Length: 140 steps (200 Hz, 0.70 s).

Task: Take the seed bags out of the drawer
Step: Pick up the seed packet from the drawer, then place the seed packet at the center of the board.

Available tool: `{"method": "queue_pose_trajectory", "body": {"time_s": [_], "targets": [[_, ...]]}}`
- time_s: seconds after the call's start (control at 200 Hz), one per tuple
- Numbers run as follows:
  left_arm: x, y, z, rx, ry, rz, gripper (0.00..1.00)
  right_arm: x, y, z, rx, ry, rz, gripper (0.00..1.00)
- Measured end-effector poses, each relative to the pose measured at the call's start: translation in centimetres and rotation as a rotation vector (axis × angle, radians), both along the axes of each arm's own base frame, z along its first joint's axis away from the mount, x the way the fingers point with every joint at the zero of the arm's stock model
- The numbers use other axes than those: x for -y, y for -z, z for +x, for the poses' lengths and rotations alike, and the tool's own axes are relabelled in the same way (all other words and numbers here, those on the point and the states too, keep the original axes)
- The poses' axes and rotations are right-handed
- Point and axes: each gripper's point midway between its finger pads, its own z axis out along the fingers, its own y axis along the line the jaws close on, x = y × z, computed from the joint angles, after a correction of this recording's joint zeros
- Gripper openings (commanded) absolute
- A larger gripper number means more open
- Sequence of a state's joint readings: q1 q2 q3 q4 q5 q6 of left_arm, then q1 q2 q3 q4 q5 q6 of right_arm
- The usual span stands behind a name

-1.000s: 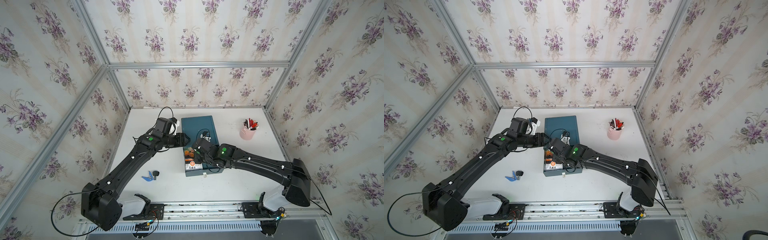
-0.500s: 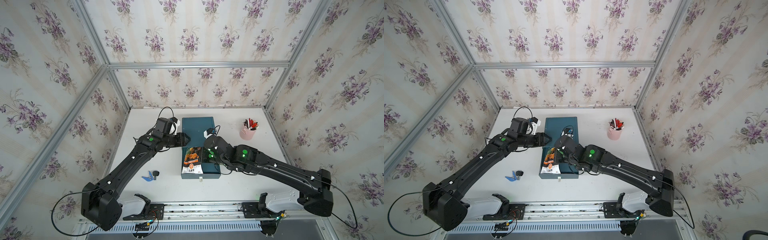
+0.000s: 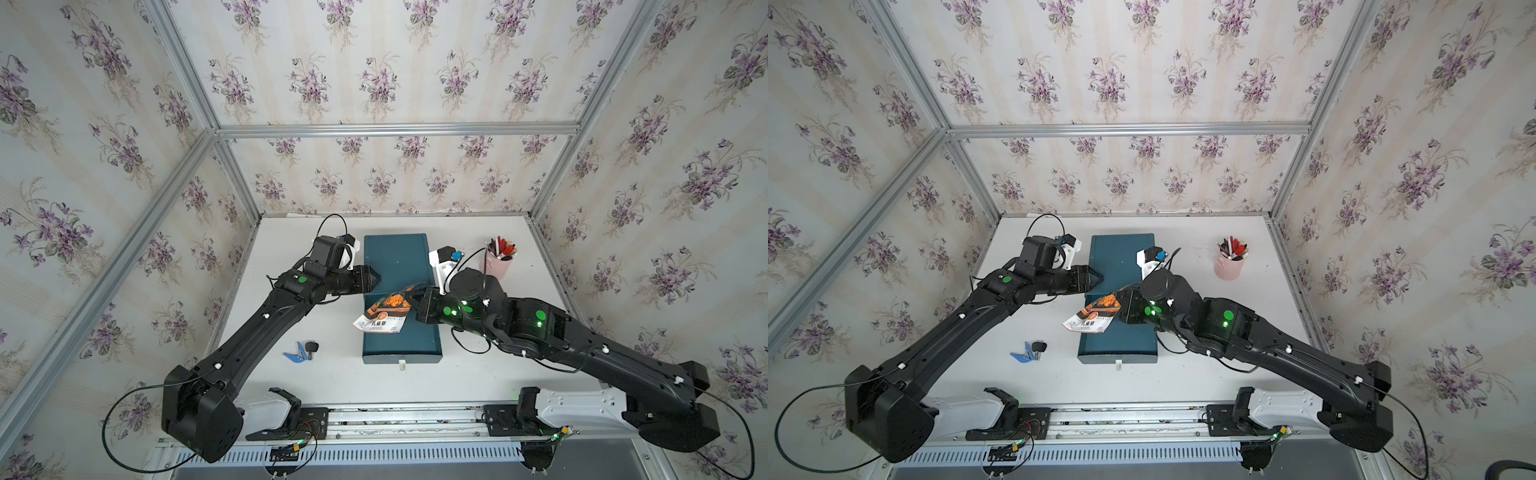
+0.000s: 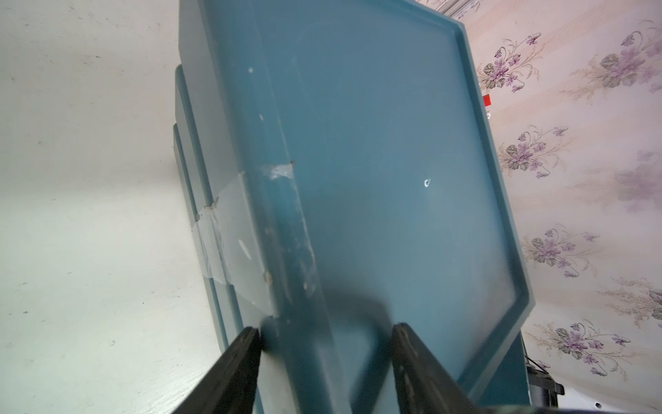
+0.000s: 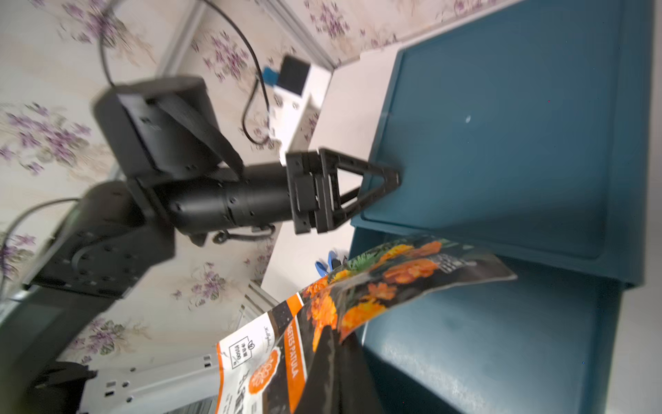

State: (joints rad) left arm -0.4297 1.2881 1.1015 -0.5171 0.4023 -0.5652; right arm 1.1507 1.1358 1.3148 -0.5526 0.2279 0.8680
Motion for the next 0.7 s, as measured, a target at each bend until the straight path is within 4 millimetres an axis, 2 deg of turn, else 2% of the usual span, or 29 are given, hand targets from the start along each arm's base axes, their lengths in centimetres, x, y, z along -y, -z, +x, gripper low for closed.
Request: {"method": "queue_pose_trajectory", "body": {"time_s": [0.075,0.145,0.275,0.365,0.405,0.48,0.57,0.699], "targets": [[0.0,0.0,0.1,0.001,-0.001,0.002,0.62,1.6,-1.6,0.7,0.038,0.067,-0.002,0.0],[0.0,0.0,0.1,0.001,-0.002,0.002,0.62,4.0,-2.5,1.8,0.061,0.164,-0.028,0.0],[0.0,-0.1,0.1,0.005,-0.002,0.001,0.62,12.2,-2.2,4.8,0.066,0.429,-0.082,0.0],[0.0,-0.2,0.2,0.004,-0.002,0.001,0.63,17.7,-0.6,6.0,0.036,0.587,-0.137,0.0],[0.0,-0.2,0.2,0.003,-0.002,0.002,0.64,19.3,0.3,6.4,0.02,0.641,-0.164,0.0],[-0.1,-0.2,0.2,0.001,-0.005,0.006,0.66,22.2,4.1,7.3,-0.052,0.714,-0.246,0.0],[-0.2,-0.3,0.1,0.001,-0.01,0.012,0.72,26.4,11.0,7.9,-0.203,0.81,-0.34,0.0],[-0.6,-0.2,0.0,-0.004,-0.021,0.026,0.79,30.4,20.5,6.8,-0.436,0.868,-0.359,0.0]]}}
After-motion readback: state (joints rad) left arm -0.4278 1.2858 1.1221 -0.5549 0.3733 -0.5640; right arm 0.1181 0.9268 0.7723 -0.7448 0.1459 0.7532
